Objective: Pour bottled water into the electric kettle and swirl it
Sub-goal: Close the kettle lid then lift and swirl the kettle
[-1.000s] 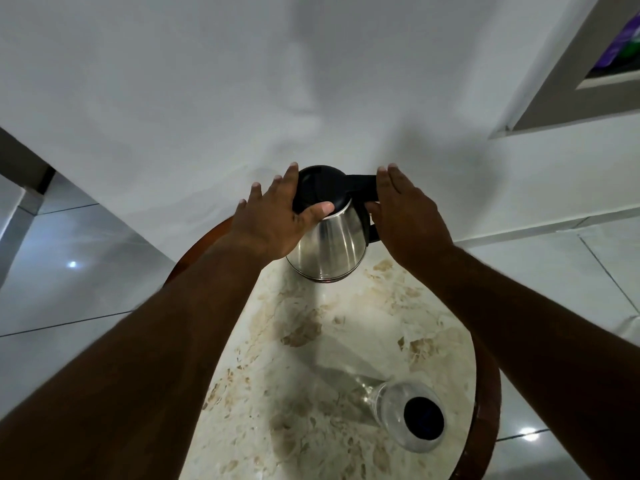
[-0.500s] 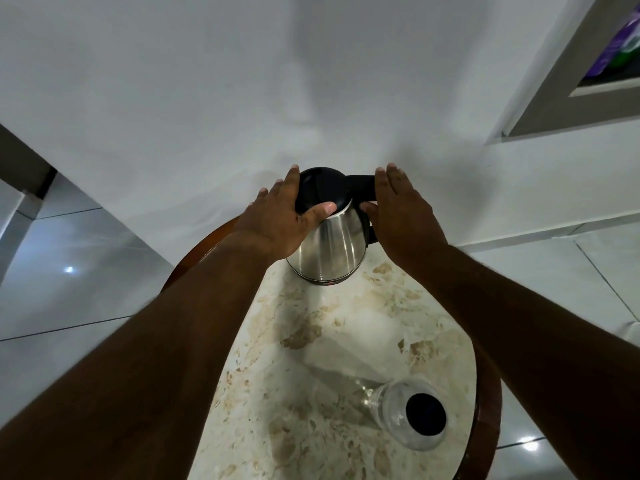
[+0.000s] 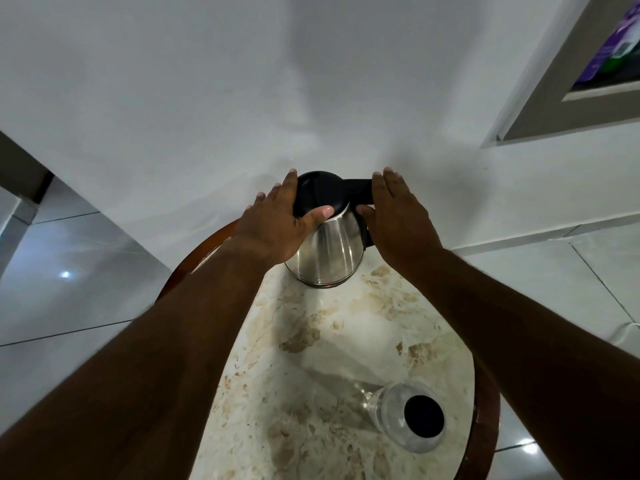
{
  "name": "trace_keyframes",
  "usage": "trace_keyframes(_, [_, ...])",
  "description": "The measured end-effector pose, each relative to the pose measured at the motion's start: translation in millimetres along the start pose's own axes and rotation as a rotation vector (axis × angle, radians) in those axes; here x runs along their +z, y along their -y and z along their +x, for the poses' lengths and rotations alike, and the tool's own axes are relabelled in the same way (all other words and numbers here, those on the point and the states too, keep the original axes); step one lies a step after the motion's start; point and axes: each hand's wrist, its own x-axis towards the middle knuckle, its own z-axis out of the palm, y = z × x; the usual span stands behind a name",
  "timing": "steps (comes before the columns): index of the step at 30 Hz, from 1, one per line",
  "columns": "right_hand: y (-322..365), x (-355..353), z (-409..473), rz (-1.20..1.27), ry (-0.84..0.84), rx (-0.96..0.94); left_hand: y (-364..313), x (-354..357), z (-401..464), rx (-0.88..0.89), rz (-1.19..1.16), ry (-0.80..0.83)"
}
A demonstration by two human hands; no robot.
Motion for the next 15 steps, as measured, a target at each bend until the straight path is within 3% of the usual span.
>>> trace_keyframes(15, [-1.2, 3.2, -2.3, 0.01, -0.017, -0.012, 3.3, 3.5, 3.1, 0.016, 0.045, -0.025])
